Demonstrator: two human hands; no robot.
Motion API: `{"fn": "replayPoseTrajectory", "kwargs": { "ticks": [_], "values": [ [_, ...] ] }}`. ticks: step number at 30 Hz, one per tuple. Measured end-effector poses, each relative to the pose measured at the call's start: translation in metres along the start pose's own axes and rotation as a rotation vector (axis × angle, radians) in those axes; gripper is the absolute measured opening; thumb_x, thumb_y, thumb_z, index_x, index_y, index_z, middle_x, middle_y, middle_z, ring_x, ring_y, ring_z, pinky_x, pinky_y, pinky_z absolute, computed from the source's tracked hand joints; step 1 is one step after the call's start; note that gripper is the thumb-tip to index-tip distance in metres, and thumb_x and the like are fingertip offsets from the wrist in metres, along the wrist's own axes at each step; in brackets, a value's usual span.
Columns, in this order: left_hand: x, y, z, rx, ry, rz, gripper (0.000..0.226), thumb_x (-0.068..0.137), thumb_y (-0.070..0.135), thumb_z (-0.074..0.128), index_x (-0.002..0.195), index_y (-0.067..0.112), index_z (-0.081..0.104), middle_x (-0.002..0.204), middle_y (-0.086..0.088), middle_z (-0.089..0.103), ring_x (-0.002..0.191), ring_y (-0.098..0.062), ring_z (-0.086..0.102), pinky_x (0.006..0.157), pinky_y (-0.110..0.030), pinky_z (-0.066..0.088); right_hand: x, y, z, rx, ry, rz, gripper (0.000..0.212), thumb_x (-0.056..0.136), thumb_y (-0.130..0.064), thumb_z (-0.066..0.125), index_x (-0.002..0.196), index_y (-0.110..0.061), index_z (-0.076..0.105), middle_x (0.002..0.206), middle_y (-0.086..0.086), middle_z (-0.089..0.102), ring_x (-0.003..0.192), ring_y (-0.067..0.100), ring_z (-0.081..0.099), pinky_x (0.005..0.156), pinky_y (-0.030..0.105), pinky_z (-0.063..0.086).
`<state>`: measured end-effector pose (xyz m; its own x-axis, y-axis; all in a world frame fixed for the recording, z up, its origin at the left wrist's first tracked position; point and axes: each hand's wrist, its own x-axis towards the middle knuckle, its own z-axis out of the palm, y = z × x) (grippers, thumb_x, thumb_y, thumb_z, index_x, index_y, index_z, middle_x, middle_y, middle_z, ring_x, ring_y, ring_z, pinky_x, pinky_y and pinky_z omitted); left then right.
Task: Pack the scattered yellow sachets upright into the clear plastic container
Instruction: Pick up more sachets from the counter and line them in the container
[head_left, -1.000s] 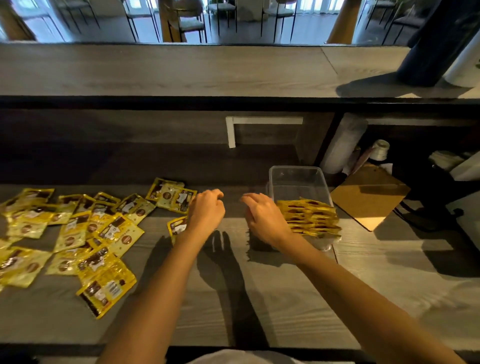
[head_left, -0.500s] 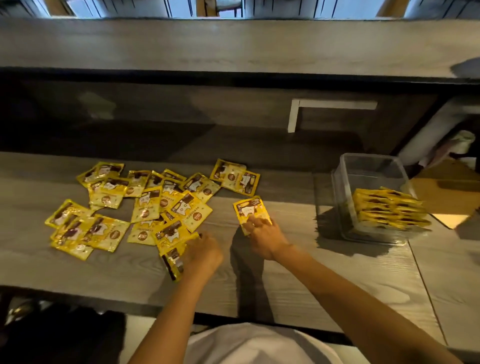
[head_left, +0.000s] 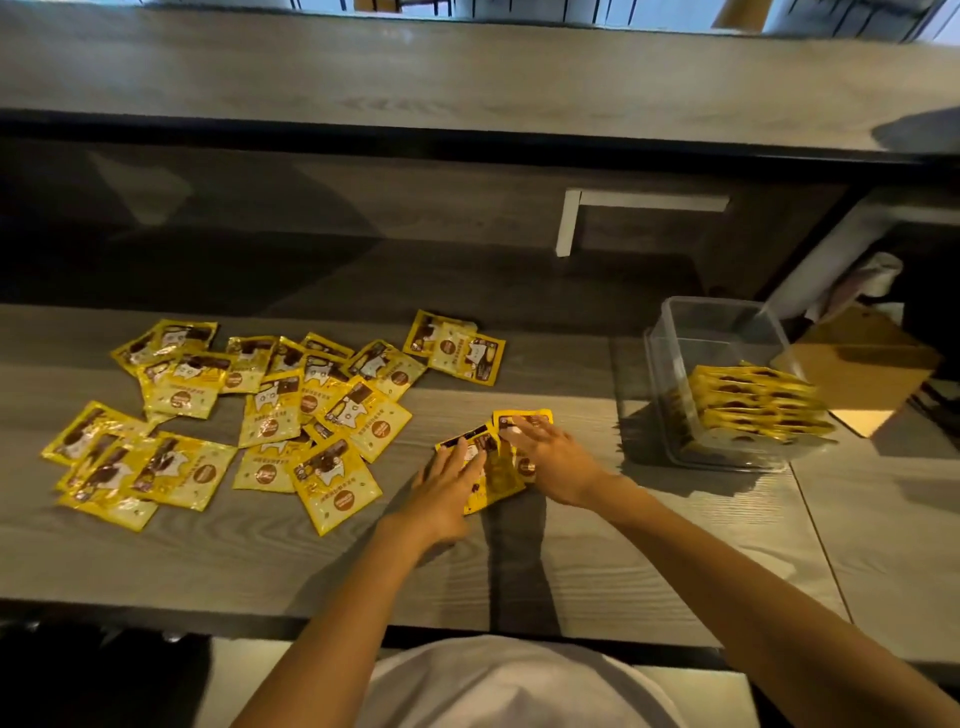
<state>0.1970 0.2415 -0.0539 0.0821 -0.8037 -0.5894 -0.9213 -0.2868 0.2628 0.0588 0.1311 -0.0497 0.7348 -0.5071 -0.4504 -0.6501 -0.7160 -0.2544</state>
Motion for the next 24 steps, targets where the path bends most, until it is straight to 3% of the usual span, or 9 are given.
{"fn": "replayPoseTrajectory", "kwargs": {
  "ticks": [3, 7, 9, 12, 14, 16, 19, 24],
  "values": [
    [0.006, 0.004, 0.004, 0.050, 0.096, -0.057, 0.085, 0.087, 0.034, 0.057, 0.150, 0.021, 0.002, 0.159, -0.006, -0.004, 0.146, -0.030, 0.003, 0.116, -0.046, 0.016, -0.002, 0.008, 0.002, -0.100, -0.080, 0.052, 0.068, 0.093, -0.018, 0.050, 0.148, -0.019, 0.010, 0.159, 0.003, 0.002, 0.146, 0.031, 0.003, 0.117, 0.050, 0.017],
    [0.013, 0.011, 0.008, 0.133, 0.241, -0.141, 0.072, 0.088, 0.035, 0.050, 0.147, 0.013, 0.015, 0.152, -0.022, 0.019, 0.135, -0.041, 0.027, 0.109, -0.046, 0.029, -0.008, 0.009, -0.002, -0.134, 0.068, 0.157, 0.064, 0.091, -0.032, 0.052, 0.144, -0.012, 0.021, 0.151, 0.011, 0.024, 0.134, 0.037, 0.031, 0.107, 0.045, 0.034],
    [0.012, 0.015, 0.005, 0.100, 0.292, -0.145, 0.060, 0.093, 0.029, 0.043, 0.145, 0.011, 0.019, 0.146, -0.024, 0.032, 0.128, -0.041, 0.039, 0.102, -0.045, 0.037, -0.007, 0.011, -0.006, -0.110, 0.061, 0.177, 0.067, 0.090, -0.031, 0.054, 0.144, -0.011, 0.020, 0.149, 0.015, 0.025, 0.129, 0.039, 0.038, 0.104, 0.046, 0.037],
    [0.010, 0.021, -0.012, -0.184, 0.431, -0.147, 0.041, 0.098, 0.018, 0.035, 0.138, 0.009, 0.034, 0.118, -0.019, 0.059, 0.101, -0.033, 0.059, 0.079, -0.042, 0.045, -0.003, 0.017, -0.008, -0.022, 0.013, 0.175, 0.081, 0.086, -0.024, 0.063, 0.148, -0.017, 0.012, 0.156, 0.013, 0.010, 0.129, 0.040, 0.042, 0.102, 0.045, 0.042],
    [0.012, 0.021, -0.024, -0.469, 0.475, -0.193, 0.035, 0.098, 0.019, 0.040, 0.130, 0.004, 0.042, 0.112, -0.019, 0.062, 0.099, -0.033, 0.059, 0.078, -0.041, 0.045, 0.000, 0.021, -0.007, -0.032, -0.045, 0.161, 0.087, 0.086, -0.022, 0.064, 0.149, -0.022, 0.004, 0.159, 0.007, 0.000, 0.134, 0.038, 0.037, 0.104, 0.045, 0.041],
    [0.014, 0.019, -0.030, -0.701, 0.459, -0.220, 0.031, 0.093, 0.016, 0.052, 0.120, 0.002, 0.049, 0.113, -0.018, 0.062, 0.105, -0.033, 0.059, 0.084, -0.040, 0.046, 0.001, 0.022, -0.007, -0.034, -0.067, 0.160, 0.089, 0.085, -0.022, 0.065, 0.149, -0.020, 0.004, 0.159, 0.006, 0.006, 0.136, 0.036, 0.035, 0.105, 0.045, 0.040],
    [0.013, 0.013, -0.030, -0.927, 0.379, -0.251, 0.022, 0.084, 0.006, 0.061, 0.105, 0.008, 0.058, 0.106, -0.015, 0.065, 0.099, -0.029, 0.062, 0.086, -0.041, 0.051, 0.004, 0.023, -0.007, 0.021, -0.015, 0.181, 0.089, 0.078, -0.018, 0.072, 0.146, -0.015, 0.014, 0.149, 0.013, 0.023, 0.129, 0.037, 0.042, 0.102, 0.045, 0.043],
    [0.012, 0.012, -0.025, -0.963, 0.387, -0.285, 0.018, 0.082, 0.002, 0.061, 0.098, 0.010, 0.060, 0.104, -0.017, 0.066, 0.100, -0.033, 0.063, 0.087, -0.050, 0.053, 0.005, 0.025, -0.009, 0.028, -0.035, 0.250, 0.085, 0.070, -0.025, 0.079, 0.136, -0.007, 0.028, 0.134, 0.016, 0.035, 0.121, 0.036, 0.048, 0.100, 0.041, 0.045]
  ]
}}
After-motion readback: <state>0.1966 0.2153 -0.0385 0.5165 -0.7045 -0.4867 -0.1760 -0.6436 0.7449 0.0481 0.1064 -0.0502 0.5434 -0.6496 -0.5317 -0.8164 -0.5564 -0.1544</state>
